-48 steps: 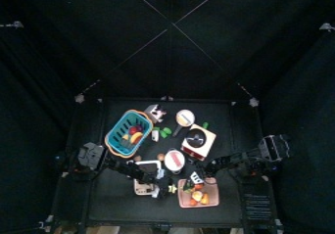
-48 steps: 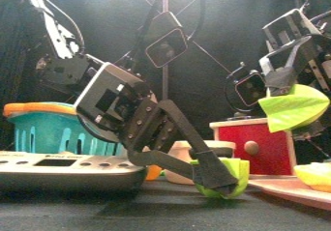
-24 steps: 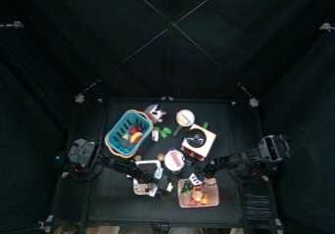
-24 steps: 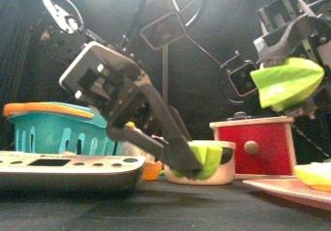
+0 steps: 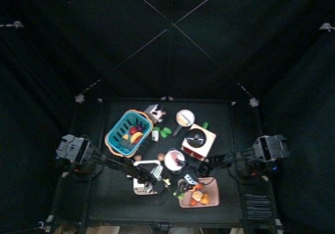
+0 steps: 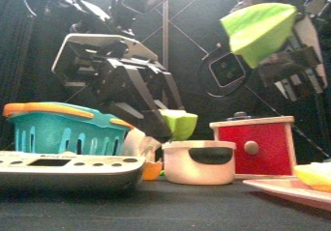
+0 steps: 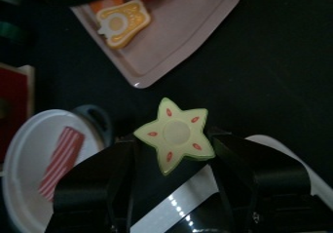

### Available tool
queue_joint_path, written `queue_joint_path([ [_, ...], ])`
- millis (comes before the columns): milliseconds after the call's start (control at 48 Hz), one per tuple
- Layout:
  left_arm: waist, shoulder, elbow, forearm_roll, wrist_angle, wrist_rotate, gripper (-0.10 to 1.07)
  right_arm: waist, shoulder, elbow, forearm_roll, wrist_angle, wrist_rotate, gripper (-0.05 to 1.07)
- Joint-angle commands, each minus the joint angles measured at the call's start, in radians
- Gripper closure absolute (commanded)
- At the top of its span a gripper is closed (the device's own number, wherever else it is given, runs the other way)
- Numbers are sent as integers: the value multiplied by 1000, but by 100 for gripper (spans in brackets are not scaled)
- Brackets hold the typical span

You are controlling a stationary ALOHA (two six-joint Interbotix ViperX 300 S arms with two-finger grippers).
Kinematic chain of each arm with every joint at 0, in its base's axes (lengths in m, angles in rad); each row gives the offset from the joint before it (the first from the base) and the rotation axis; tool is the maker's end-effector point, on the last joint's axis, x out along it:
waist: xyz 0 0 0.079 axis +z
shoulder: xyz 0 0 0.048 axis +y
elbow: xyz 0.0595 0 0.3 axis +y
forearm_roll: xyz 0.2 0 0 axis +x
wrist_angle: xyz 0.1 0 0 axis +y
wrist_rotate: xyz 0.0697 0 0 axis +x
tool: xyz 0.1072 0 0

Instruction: Assemble starfruit

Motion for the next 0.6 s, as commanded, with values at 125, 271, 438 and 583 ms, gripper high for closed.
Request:
queue_joint_path([
  [125, -26, -41, -72, 78, 153, -2, 28, -51, 31, -61, 67, -29, 5, 39],
  [271, -43, -43, -92, 129, 166, -3, 28, -52, 58, -78, 129, -34, 6, 39],
  [438, -48, -46, -101, 170, 166, -5, 28, -52, 69, -64, 236, -48, 6, 39],
  [583, -52, -43, -103, 175, 169, -5, 28, -52, 71, -49, 288, -48, 5, 39],
])
